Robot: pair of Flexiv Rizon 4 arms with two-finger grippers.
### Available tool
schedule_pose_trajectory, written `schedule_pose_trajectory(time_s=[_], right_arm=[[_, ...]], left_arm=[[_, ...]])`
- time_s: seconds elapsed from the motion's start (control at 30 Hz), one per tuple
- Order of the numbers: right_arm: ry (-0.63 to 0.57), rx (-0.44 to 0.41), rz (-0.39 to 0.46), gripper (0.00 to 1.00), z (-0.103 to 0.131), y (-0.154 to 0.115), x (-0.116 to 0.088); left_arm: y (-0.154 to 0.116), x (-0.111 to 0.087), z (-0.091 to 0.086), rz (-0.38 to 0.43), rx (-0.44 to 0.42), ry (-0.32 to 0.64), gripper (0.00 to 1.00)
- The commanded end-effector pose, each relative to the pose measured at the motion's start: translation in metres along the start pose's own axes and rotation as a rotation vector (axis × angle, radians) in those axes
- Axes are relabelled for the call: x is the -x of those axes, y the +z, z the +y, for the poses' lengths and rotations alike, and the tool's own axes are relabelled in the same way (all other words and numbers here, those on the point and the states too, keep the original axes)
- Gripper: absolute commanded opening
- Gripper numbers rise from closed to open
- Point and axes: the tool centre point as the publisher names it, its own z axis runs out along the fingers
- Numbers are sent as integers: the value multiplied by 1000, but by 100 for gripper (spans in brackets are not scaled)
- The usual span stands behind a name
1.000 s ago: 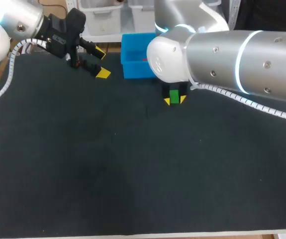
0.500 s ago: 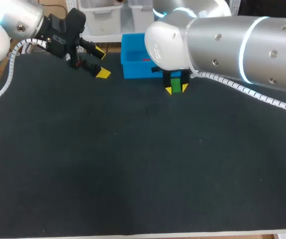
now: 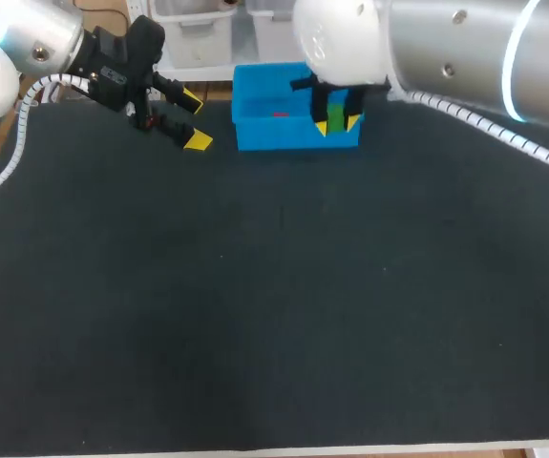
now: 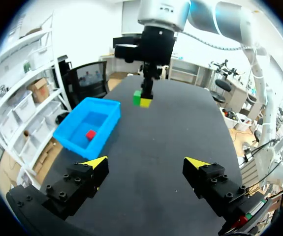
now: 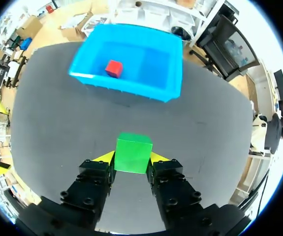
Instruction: Use the left arm to pick the red cube and place it into the blue plastic box first, then use the right arm to grasp the green cube and put it into the same blue plastic box after the first action is fully finished.
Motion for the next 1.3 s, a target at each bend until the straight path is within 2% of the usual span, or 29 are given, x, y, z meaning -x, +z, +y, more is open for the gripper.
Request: schedule_pose_trajectory(time_s=[0.03, 0.27, 0.47, 0.53, 0.73, 1.3], right_arm=[[-11, 36, -26, 0, -5, -6, 0], [-50, 146, -74, 0, -12, -11, 22], [-83, 183, -111, 0, -18, -17, 46], [-92, 236, -138, 0, -20, -22, 53], [-113, 307, -180, 0, -27, -28, 75], [-212, 382, -207, 0, -32, -28, 129]], left_arm=[[0, -1, 0, -4, 0, 4, 100], [0, -1, 0, -4, 0, 4, 100], [0, -1, 0, -4, 0, 4, 100], [0, -1, 0, -4, 0, 4, 100], [0, -1, 0, -4, 0, 4, 100], [0, -1, 0, -4, 0, 4, 100]])
